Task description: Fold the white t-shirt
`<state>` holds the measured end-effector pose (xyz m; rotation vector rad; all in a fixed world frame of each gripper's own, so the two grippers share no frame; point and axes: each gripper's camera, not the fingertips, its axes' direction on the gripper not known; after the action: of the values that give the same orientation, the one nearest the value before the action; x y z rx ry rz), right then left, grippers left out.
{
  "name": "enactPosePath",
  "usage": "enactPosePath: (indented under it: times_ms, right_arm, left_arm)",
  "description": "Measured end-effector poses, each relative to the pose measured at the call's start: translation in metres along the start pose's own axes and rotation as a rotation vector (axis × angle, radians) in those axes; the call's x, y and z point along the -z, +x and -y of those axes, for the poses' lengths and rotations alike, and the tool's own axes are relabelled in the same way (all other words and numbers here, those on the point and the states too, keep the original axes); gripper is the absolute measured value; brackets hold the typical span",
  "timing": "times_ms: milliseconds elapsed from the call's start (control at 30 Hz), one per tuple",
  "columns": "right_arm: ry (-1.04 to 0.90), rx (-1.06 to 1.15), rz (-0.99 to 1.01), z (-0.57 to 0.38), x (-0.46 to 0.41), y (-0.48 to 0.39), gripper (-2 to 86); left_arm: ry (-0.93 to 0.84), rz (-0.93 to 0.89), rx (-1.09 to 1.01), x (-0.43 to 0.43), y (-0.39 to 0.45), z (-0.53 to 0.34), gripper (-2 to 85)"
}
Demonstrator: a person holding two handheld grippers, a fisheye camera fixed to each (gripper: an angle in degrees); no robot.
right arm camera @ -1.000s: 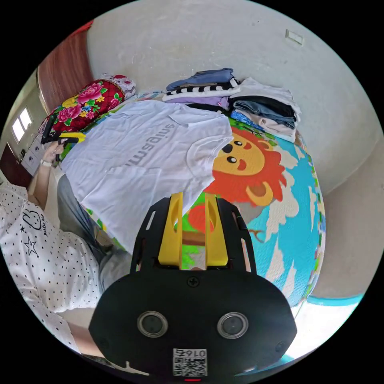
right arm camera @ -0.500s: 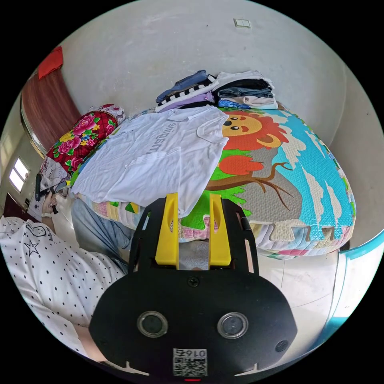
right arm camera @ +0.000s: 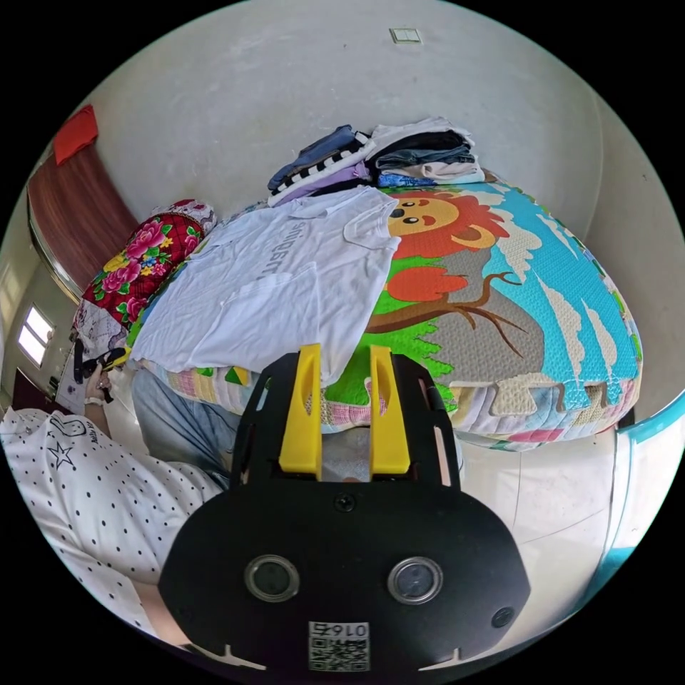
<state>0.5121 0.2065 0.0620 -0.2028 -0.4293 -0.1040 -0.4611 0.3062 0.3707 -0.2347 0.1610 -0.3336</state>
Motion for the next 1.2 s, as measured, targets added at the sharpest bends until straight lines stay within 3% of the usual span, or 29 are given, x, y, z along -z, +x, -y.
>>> enactPosePath:
  times_ms: [167,467,567,733,900,1200]
  right_arm:
    - [-0.020,0.006,0.018,-0.011,0.001,-0.005,3.1]
    - [-0.003,0.059,0.013,-0.035,0.027,-0.013,-0.1]
    - [-0.029,0.083,-0.013,-0.044,0.034,-0.019,-0.1]
    - [-0.038,0.082,-0.026,-0.057,0.044,-0.024,0.1]
    - [-0.010,0.004,-0.030,-0.057,0.045,-0.021,1.6]
    - [0.012,0.026,-0.033,-0.042,0.042,-0.044,5.6]
  left_arm:
    - [0.036,-0.004,-0.058,-0.016,-0.005,-0.022,0.3]
    - [0.048,0.031,-0.096,-0.050,-0.025,-0.039,-0.9]
    - [0.036,0.074,-0.114,-0.058,-0.034,-0.047,-0.8]
    - [0.010,0.001,-0.123,-0.084,-0.058,-0.061,0.4]
    - [0.013,-0.132,-0.105,-0.106,-0.090,-0.074,7.8]
    - [-0.022,-0.209,-0.061,-0.158,-0.130,-0.076,9.1]
